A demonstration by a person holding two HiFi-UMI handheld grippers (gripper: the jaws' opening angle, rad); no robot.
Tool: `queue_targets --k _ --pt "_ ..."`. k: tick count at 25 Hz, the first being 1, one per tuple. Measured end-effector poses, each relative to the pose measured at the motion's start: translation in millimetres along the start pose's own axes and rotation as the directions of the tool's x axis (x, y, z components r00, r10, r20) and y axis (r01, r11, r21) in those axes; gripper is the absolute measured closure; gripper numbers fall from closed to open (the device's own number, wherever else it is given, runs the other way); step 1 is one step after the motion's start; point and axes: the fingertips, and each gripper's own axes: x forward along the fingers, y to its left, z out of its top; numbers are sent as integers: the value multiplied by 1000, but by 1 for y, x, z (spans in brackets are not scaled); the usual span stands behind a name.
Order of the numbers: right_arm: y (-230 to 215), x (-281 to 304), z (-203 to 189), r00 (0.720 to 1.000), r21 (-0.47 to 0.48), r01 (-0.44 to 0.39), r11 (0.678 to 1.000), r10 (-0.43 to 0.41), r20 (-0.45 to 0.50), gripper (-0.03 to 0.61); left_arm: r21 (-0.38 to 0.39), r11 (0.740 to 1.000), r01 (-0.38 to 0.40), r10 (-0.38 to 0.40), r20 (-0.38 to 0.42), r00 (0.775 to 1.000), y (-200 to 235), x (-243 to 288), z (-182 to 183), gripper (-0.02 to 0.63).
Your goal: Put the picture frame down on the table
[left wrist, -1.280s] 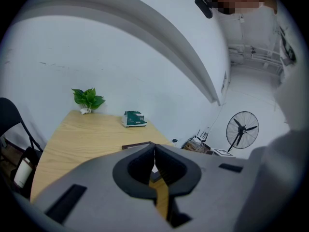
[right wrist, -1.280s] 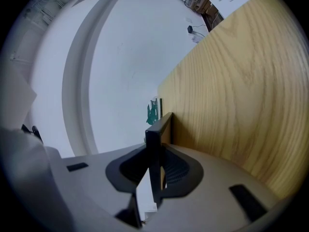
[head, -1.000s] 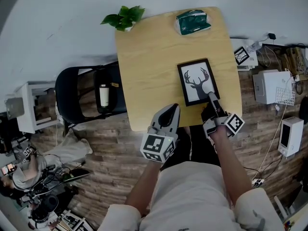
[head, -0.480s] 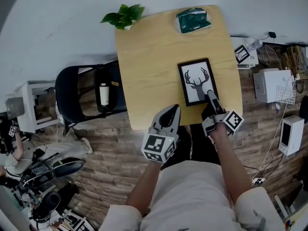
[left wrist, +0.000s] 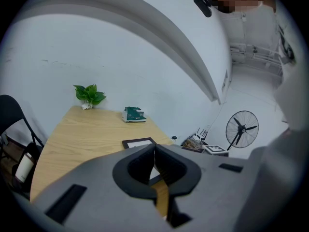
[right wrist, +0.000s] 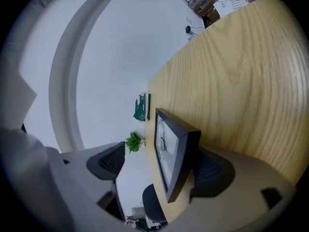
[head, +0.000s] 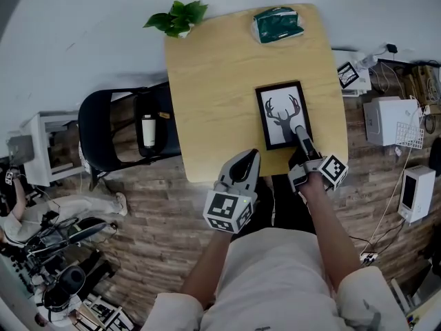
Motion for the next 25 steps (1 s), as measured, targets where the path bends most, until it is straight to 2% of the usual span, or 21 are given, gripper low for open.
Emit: queue_targets --k 8,12,17,23,25 --pt "0 4 -9 997 -153 40 987 -51 -64 133 -7 1000 -10 10 -4 1000 5 0 -3 606" --pt "2 5 -17 993 -192 23 981 -44 -109 133 -10 1000 -15 15 -2 1000 7 -1 -2 606" --pt "4 4 -29 981 -304 22 953 -80 -180 127 -13 1000 -14 14 -1 1000 7 -2 -2 606" --pt "-1 1 -39 968 -328 21 945 -102 -230 127 -14 1000 -9 9 0 1000 8 -2 -2 606" --pt "0 2 -41 962 -361 8 932 -106 -251 127 -11 1000 -8 8 3 1000 9 -3 -1 606"
